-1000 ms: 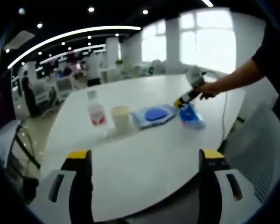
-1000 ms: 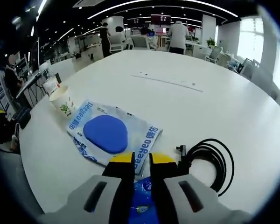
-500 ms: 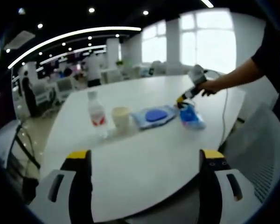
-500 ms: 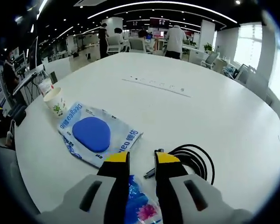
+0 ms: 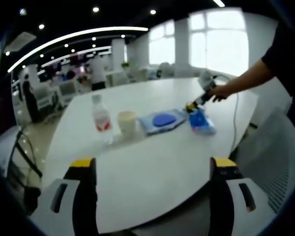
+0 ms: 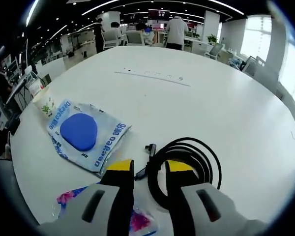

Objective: Arrange the tabletop items into an orderly group along one side of the table until the central work area is clear of visible clutter.

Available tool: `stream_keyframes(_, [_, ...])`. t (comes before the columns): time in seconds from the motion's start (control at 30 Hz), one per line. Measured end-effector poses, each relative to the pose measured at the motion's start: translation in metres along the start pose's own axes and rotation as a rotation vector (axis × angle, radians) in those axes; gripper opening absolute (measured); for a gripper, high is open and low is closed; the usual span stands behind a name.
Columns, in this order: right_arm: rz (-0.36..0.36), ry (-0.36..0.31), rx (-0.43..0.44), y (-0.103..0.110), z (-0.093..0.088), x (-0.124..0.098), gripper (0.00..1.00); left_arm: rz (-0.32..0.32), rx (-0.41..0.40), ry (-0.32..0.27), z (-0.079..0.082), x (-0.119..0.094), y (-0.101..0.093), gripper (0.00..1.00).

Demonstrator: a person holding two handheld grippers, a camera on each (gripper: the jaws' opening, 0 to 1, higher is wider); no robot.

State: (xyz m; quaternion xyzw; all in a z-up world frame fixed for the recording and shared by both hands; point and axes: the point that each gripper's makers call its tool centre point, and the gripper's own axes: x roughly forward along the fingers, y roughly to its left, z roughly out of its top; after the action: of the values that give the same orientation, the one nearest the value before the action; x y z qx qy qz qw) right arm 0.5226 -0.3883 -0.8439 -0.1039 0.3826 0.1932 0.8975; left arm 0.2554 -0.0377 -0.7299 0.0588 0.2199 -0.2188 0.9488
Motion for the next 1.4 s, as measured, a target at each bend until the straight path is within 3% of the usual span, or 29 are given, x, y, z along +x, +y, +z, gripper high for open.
stream_keyframes(0.3, [-0.029,0.065,0.033,-0.006,-0.006,0.015,0.19,0.001,0.004,0.009,-0.001,0.000,-0.001,0.91])
stream_keyframes(0.6, [-0.039,0.061,0.047,-0.007,-0.003,0.017,0.10,0.003,0.005,0.011,-0.001,0.001,-0.001,0.91])
stream_keyframes(1.1, [-0.021,0.050,-0.002,0.006,0.002,0.023,0.10,0.005,0.005,0.008,-0.001,0.001,0.001,0.90])
stream_keyframes(1.4, [-0.059,0.050,-0.029,0.004,0.000,0.028,0.22,0.008,0.004,0.008,-0.001,0.000,0.001,0.90])
